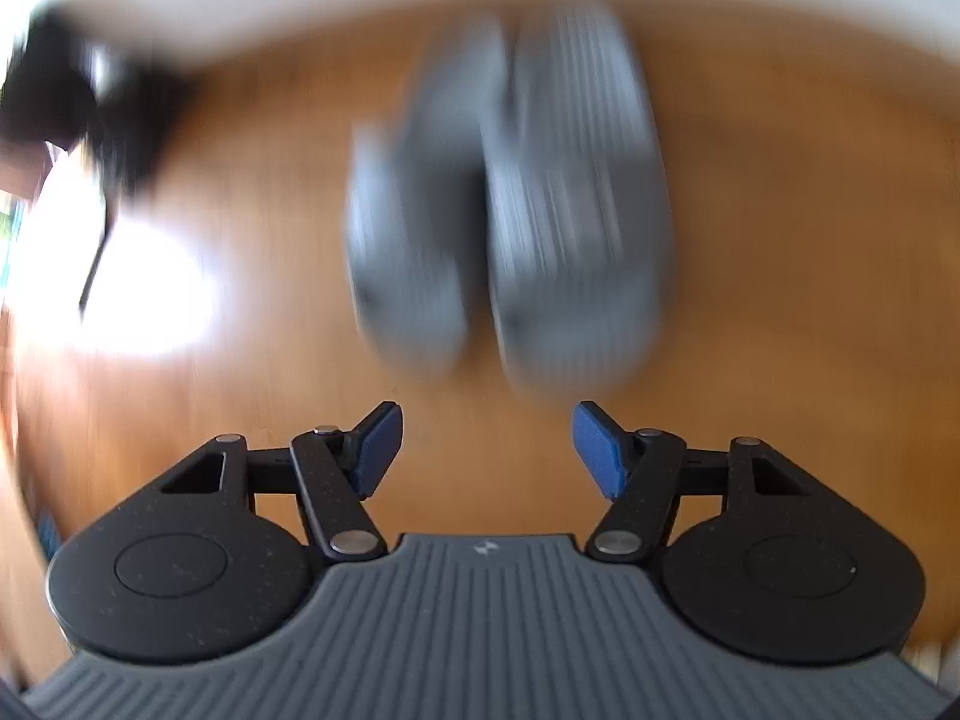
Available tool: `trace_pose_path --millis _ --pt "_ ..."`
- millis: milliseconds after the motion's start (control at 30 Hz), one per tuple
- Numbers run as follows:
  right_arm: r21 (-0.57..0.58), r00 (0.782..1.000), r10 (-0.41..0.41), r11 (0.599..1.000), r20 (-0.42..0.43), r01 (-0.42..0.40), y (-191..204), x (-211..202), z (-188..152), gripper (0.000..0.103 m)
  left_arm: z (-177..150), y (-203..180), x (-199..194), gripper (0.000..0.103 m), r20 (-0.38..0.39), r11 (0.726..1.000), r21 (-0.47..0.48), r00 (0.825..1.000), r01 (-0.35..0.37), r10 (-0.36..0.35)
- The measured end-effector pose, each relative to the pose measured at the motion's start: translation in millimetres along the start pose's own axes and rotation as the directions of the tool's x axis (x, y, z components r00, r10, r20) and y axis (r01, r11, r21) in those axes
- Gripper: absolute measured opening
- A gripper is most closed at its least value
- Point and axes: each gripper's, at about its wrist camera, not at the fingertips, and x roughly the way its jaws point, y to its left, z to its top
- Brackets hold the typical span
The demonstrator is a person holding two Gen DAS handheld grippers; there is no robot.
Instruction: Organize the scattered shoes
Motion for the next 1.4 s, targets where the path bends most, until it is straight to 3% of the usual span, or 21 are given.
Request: trace_pose_path --millis 67,133,233,300,500,567,600,633,767,867,1000,1167,1400 --pt "0.078 0.989 0.010 0.997 -0.150 0.001 -26 23 -56 0.064 -2 -6 3 0.096 -0.012 1.000 0.008 1.000 0.002 -0.002" --pt "0.182 0.961 0.087 0.983 -0.261 -0.040 -54 45 -110 0.063 -4 -14 6 0.096 -0.022 1.000 0.016 1.000 0.013 -0.012" --pt "0.300 0.922 0.232 0.944 -0.311 -0.136 -77 65 -147 0.064 -8 -27 10 0.096 -0.036 0.999 0.037 0.999 0.037 -0.036" --pt "0.326 0.908 0.245 0.936 -0.340 -0.131 -82 74 -161 0.071 -10 -33 11 0.096 -0.040 0.997 0.056 0.998 0.045 -0.043" --pt "0.289 0.910 0.192 0.954 -0.367 -0.085 -75 81 -164 0.070 -15 -33 14 0.096 -0.044 0.997 0.060 0.998 0.042 -0.039" --pt "0.302 0.918 0.156 0.952 -0.364 -0.042 -75 86 -161 0.063 -14 -28 16 0.096 -0.046 0.999 0.037 0.998 0.034 -0.032" --pt "0.285 0.922 0.122 0.959 -0.367 -0.014 -73 87 -160 0.050 -14 -27 17 0.096 -0.047 0.999 0.030 0.998 0.033 -0.031" --pt "0.249 0.927 0.084 0.968 -0.365 0.010 -71 88 -161 0.021 -14 -26 18 0.096 -0.049 0.999 0.024 0.998 0.032 -0.031" --pt "0.095 0.948 -0.022 0.994 -0.319 0.055 -52 79 -169 0.018 -11 -25 22 0.096 -0.056 1.000 0.017 0.998 0.025 -0.024" --pt "0.039 0.962 -0.052 0.997 -0.267 0.065 -41 62 -173 0.016 -9 -27 27 0.096 -0.064 1.000 0.017 0.998 0.024 -0.023" --pt "0.054 0.989 0.016 0.999 -0.149 -0.008 -46 10 -142 0.014 -9 -31 30 0.096 -0.069 0.999 0.034 0.997 0.025 -0.022" --pt "0.055 0.998 -0.013 0.998 0.062 0.009 -71 -71 -73 0.010 -4 -38 38 0.097 -0.079 0.999 0.047 0.997 0.023 -0.020" --pt "0.127 0.986 -0.120 0.986 0.119 0.105 -125 -105 48 0.008 1 -46 53 0.097 -0.111 0.998 0.060 0.994 0.007 0.000"
